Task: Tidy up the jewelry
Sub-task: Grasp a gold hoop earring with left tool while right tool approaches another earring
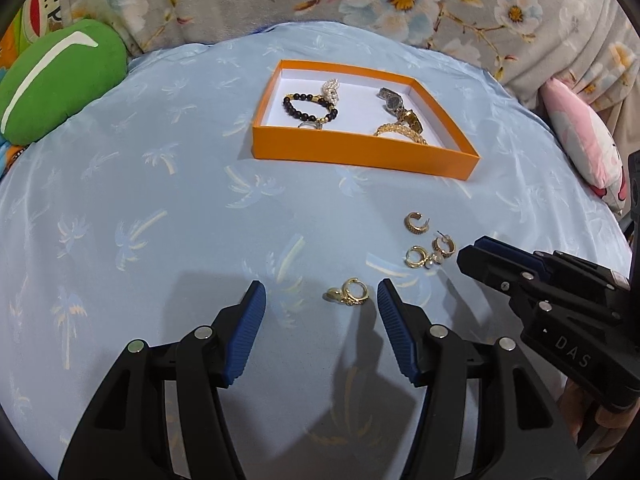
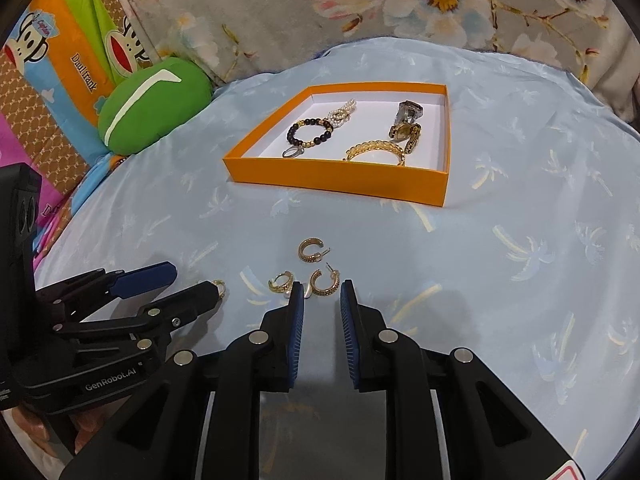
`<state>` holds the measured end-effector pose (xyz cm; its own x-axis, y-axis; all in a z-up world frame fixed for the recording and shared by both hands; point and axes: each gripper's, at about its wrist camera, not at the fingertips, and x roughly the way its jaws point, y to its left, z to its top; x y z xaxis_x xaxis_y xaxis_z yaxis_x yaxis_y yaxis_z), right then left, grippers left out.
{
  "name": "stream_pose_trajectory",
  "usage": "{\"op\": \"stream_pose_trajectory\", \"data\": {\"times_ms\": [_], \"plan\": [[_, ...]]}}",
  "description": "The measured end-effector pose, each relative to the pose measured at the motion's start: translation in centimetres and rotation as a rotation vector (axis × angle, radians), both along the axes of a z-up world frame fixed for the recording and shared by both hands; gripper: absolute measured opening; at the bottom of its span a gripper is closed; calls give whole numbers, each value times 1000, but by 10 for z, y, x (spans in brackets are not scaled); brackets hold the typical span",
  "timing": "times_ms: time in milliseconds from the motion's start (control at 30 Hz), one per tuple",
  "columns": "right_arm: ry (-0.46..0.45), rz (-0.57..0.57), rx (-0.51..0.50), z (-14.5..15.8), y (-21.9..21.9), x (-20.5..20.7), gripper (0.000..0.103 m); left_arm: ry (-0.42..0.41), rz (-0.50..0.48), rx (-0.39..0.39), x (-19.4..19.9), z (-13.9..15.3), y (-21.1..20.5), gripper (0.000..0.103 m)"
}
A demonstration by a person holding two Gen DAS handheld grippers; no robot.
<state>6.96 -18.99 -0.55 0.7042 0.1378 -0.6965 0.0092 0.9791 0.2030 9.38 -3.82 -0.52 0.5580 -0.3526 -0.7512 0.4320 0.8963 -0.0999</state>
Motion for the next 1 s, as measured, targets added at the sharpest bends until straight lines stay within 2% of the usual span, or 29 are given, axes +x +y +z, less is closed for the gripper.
{"op": "stream_pose_trajectory", "data": {"times_ms": [200,433,600,1000], "plan": [[0,-11,12,-1,-2,0,20,-19,-9,33,-1,0,-7,54],[-1,-16,13,-1,-2,0,23,-45,-46,56,-5,-1,-14,21],[4,-21,15,-1,-2,1,23,-47,-49,45,-5,0,-13,21],[43,-30,-8,-6,5,18,23,-29,18,1,5,2,4,21]]}}
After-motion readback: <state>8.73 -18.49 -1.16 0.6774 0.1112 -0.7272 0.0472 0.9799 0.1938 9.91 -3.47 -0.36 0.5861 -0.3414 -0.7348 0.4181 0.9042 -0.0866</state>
